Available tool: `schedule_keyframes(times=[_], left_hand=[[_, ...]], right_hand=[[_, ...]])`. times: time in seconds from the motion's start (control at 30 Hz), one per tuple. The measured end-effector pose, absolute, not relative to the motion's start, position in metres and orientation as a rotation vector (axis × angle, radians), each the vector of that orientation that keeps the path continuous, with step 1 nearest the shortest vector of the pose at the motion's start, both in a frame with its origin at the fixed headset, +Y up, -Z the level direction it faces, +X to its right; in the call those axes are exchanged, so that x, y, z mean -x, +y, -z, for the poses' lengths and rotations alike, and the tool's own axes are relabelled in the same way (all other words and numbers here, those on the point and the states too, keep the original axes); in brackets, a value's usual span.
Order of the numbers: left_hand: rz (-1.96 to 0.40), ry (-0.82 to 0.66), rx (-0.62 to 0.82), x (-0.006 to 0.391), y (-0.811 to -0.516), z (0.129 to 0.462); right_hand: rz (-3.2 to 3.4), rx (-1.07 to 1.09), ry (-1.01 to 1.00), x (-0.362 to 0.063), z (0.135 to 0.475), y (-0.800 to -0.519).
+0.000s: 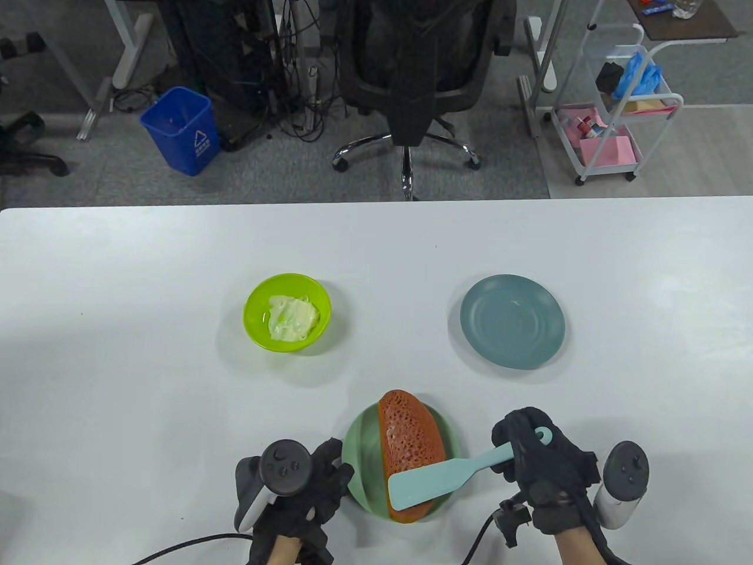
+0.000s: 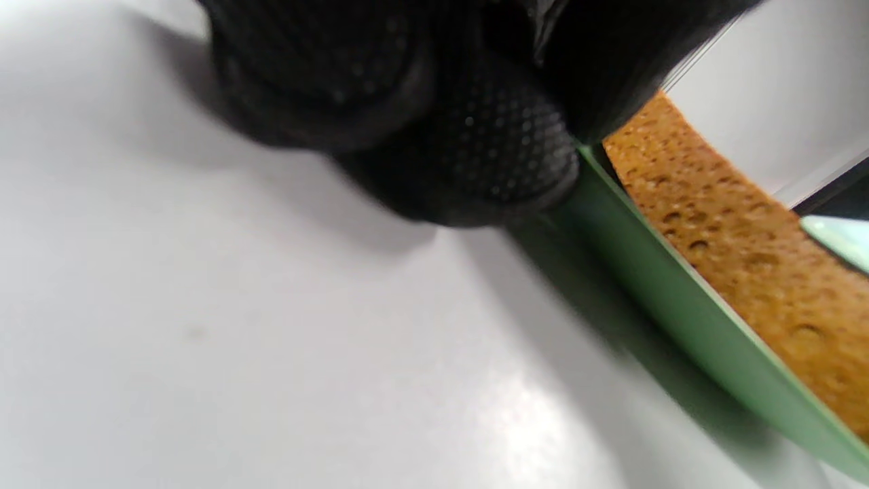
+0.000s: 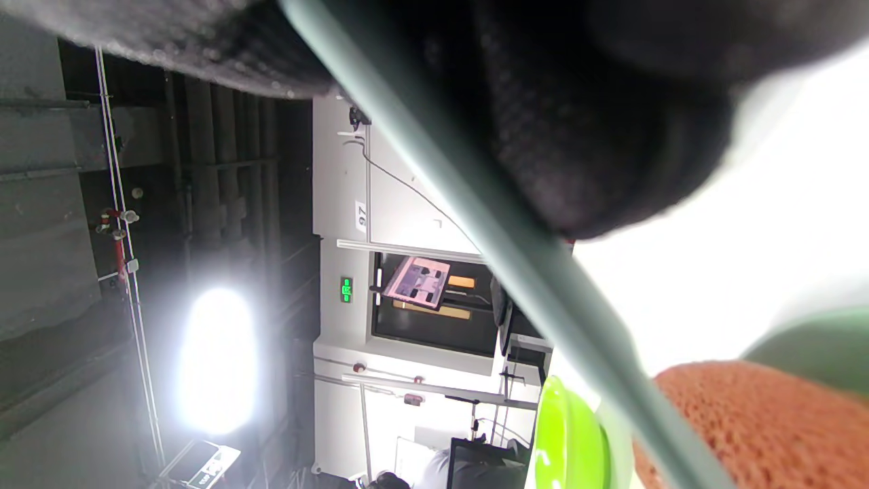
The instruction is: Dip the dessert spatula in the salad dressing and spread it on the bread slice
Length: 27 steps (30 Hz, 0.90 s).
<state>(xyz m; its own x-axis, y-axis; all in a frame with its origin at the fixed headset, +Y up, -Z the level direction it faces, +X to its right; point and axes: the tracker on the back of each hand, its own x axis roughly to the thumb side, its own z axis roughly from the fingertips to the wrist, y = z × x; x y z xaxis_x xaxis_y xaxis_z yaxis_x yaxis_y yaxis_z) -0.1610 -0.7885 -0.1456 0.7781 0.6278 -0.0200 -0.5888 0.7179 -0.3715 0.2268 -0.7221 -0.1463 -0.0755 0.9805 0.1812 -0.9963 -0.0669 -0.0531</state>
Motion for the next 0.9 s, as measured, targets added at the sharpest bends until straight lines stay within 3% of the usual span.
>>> schedule_keyframes(times=[0.37,0.9], left_hand=[[-0.676,-0.110,0.374,0.161,-0.789,0.146],[-0.671,-0.110,0.371,0.161,-0.789,0.146]], right_hand=[[-1.659,-0.095,-0.273,-0.248,0.145,-0.712],[-1.600,0.010,-0.311,-0.279,0.150,-0.721]])
